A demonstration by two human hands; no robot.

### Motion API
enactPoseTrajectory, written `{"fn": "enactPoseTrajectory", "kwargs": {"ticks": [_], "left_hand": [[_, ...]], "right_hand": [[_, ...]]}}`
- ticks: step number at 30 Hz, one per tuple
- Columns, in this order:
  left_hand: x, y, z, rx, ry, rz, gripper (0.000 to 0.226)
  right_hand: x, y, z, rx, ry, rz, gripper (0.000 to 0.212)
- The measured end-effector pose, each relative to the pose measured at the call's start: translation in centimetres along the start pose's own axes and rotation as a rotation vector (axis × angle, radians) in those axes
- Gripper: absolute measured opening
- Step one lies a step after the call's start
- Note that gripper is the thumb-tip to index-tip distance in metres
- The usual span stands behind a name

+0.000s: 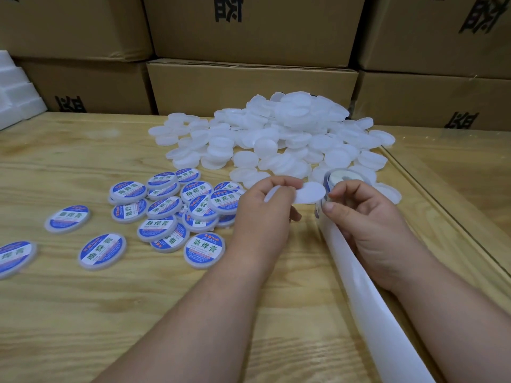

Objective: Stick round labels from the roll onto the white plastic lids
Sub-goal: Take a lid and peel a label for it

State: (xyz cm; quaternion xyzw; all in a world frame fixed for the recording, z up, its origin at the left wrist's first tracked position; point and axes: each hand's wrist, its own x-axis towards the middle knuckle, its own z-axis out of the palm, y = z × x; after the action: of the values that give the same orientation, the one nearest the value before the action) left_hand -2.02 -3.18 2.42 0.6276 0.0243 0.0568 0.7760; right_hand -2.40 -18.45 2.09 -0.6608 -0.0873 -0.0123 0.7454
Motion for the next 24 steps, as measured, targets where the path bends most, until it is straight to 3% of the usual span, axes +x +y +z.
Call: {"fn": "enactPoseTrajectory", "kwargs": {"ticks": [6,10,19,24], "left_hand": [[-0.04,-0.11,0.05,0.029,-0.044,0.009,0.021],[-0.07,-0.21,0.08,0.059,-0.063,0.006,0.021],[0.06,-0.42,0.14,0.069,-0.065,0.011,0.022],[0.02,-0.39,0.07,0.076,-0.076,0.016,0.021]], "right_hand": [[0.15,0.37,-0.13,-0.019,0.048,-0.038,0.027],[-0.02,-0.02,0.23,0.019,0.058,-0.029,0.009],[-0.05,0.08,0.15,-0.017,0.100,-0.030,0.020],[-0.22,-0.24,0.33,0.021,0.096,-0.020,0.011]]}}
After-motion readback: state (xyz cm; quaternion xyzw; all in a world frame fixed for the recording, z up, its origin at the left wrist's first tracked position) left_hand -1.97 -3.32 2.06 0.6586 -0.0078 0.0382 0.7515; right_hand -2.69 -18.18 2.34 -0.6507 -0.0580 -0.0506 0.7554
